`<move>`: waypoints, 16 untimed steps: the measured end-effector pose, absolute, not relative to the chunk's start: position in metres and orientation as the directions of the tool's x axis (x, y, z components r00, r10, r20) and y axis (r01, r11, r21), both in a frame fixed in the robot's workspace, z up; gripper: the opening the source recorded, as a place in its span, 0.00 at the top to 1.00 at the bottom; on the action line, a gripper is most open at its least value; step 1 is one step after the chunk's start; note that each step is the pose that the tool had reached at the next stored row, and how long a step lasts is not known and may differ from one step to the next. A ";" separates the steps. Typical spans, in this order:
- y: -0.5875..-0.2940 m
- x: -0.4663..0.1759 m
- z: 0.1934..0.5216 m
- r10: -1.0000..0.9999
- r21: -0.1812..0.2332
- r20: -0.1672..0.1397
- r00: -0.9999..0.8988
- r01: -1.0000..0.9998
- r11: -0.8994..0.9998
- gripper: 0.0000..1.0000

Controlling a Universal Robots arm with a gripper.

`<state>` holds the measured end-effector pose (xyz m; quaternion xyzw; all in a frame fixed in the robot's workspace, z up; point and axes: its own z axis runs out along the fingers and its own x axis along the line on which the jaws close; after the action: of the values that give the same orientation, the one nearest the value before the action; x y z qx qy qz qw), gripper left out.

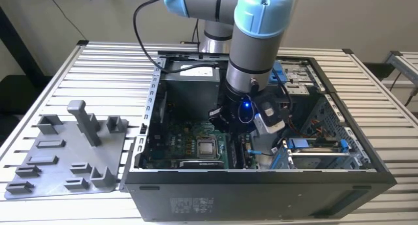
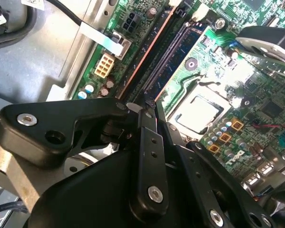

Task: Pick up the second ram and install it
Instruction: 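Insert the second ram into the second slot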

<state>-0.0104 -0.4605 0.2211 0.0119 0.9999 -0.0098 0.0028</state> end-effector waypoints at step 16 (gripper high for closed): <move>-0.461 -0.010 0.218 0.001 -0.020 -0.006 -1.000 0.001 1.000 0.86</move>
<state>-0.0103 -0.4605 0.2181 0.0005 0.9999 -0.0099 0.0031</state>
